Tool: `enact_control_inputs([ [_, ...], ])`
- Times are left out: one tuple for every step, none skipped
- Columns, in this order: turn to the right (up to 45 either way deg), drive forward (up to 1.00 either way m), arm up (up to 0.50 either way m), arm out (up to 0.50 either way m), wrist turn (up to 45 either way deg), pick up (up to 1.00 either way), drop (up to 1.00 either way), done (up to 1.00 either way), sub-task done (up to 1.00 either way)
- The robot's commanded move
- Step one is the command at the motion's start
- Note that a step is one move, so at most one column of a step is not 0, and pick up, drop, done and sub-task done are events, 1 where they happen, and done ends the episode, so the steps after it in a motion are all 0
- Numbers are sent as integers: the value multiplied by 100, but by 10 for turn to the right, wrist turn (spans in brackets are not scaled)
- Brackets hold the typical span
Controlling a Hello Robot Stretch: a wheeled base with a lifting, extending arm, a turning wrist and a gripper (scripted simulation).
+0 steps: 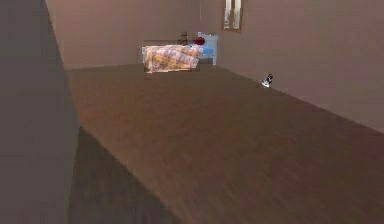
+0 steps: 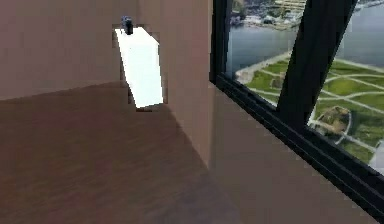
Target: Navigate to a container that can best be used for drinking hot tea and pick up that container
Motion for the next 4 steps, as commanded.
enact_control_inputs([
  [0,45,0,0,0,0,0,0,0],
  [-240,0,0,0,0,0,0,0,0],
  [0,100,0,0,0,0,0,0,0],
  [0,100,0,0,0,0,0,0,0],
])
